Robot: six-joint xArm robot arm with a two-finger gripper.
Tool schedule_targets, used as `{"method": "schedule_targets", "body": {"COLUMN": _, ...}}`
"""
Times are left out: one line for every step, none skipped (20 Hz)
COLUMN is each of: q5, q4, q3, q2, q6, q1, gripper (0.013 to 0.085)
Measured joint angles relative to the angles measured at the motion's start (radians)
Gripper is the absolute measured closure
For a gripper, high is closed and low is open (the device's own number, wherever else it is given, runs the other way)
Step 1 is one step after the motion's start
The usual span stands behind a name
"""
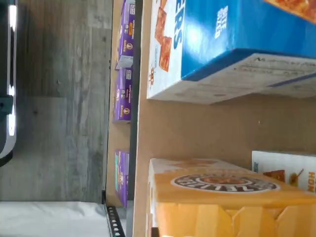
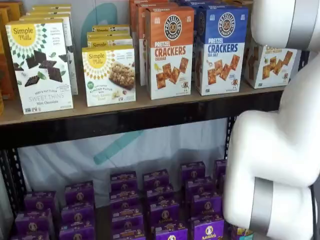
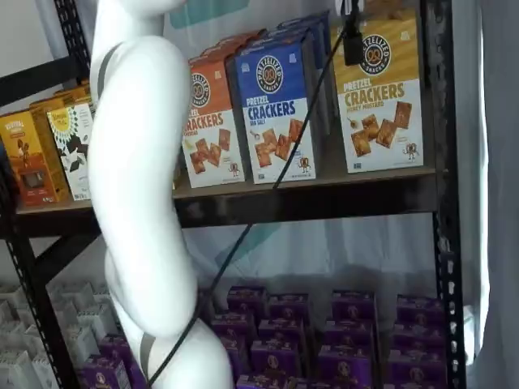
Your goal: Retrieve the yellow and white box located on the top shelf, the sixth one from the left
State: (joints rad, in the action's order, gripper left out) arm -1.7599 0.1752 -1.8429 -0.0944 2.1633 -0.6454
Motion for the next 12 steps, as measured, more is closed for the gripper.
{"method": "schedule_targets", "body": {"q5": -0.001, "q4": 0.001, "q3": -0.002, "q2": 0.001, "q6": 0.001, "q1": -0.001, "gripper": 0.041}}
{"method": "schedule_targets", "body": {"q5": -0.005, "q4": 0.002, "q3": -0.006, "q2": 0.002, "q6": 0.001, "q1": -0.002, "gripper": 0.041}}
{"method": "schedule_targets", "body": {"q5": -0.011, "q4": 0.004, "q3": -0.011, "q2": 0.004, "q6": 0.001, "q1": -0.004, "gripper": 0.041}}
{"method": "schedule_targets", "body": {"q5": -0.016, "q4": 0.007, "q3": -0.014, "q2": 0.003, "q6": 0.001, "q1": -0.006, "gripper": 0.041}}
{"method": "schedule_targets", "body": {"q5": -0.023, "q4": 0.01, "q3": -0.017, "q2": 0.001, "q6": 0.002, "q1": -0.009, "gripper": 0.041}}
{"method": "schedule_targets", "body": {"q5": -0.031, "q4": 0.012, "q3": -0.018, "q2": -0.003, "q6": 0.003, "q1": -0.012, "gripper": 0.041}}
{"method": "schedule_targets", "body": {"q5": -0.038, "q4": 0.014, "q3": -0.016, "q2": -0.01, "q6": 0.005, "q1": -0.016, "gripper": 0.041}}
{"method": "schedule_targets", "body": {"q5": -0.046, "q4": 0.015, "q3": -0.015, "q2": -0.015, "q6": 0.007, "q1": -0.019, "gripper": 0.041}}
{"method": "schedule_targets", "body": {"q5": -0.056, "q4": 0.015, "q3": -0.014, "q2": -0.019, "q6": 0.008, "q1": -0.022, "gripper": 0.041}}
{"method": "schedule_targets", "body": {"q5": -0.063, "q4": 0.014, "q3": -0.011, "q2": -0.025, "q6": 0.01, "q1": -0.025, "gripper": 0.041}}
{"method": "schedule_targets", "body": {"q5": -0.068, "q4": 0.011, "q3": -0.001, "q2": -0.038, "q6": 0.013, "q1": -0.027, "gripper": 0.041}}
{"method": "schedule_targets", "body": {"q5": -0.071, "q4": 0.01, "q3": 0.01, "q2": -0.05, "q6": 0.016, "q1": -0.029, "gripper": 0.041}}
